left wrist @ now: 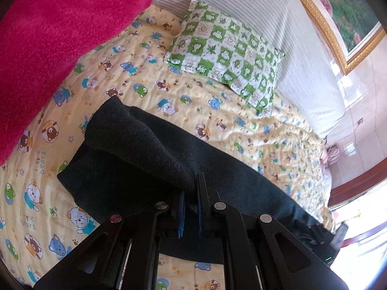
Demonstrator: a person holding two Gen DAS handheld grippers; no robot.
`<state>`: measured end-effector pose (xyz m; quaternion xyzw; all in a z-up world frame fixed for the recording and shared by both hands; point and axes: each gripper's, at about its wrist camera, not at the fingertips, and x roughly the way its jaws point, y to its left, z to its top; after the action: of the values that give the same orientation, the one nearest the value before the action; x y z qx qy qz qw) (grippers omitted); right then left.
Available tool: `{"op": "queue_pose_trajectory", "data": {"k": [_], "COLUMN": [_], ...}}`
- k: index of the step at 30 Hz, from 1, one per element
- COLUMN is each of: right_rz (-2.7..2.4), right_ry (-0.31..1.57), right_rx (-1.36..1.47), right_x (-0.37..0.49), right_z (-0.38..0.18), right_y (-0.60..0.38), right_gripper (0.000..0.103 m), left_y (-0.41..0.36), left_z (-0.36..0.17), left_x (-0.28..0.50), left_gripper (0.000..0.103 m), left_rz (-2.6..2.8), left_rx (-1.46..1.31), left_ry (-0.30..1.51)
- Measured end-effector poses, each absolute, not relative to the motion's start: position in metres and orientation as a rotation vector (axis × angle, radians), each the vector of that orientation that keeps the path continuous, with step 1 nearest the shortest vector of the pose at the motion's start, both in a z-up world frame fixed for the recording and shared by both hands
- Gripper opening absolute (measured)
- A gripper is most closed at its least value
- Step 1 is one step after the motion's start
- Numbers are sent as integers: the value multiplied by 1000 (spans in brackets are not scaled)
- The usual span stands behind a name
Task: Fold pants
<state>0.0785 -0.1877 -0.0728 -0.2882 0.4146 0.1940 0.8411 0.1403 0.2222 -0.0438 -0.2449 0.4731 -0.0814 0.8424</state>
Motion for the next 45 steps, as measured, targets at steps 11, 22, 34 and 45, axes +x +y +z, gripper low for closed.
{"op": "queue_pose_trajectory", "data": {"k": [11,22,34,45], "right_rz": [550,524,388,8], "right_ry": [882,974,902,926], "right_rx": [-297,-337,-60,331], "right_x": [48,30,7,-26], "right_z": [-20,-58,-11,-29], "right_y": [-223,-210,-297,-421], "right_gripper": [6,29,62,62], "left_y": [242,234,182,-9], "left_z": [-61,-85,-29,-15], "left_x": [108,90,76,123], "left_gripper": [5,12,42,42], "left_rz": [-153,-82,-155,-584], "left_rx": [-489,-356,-243,-8], "left_ry": [998,1055,970,1009]}}
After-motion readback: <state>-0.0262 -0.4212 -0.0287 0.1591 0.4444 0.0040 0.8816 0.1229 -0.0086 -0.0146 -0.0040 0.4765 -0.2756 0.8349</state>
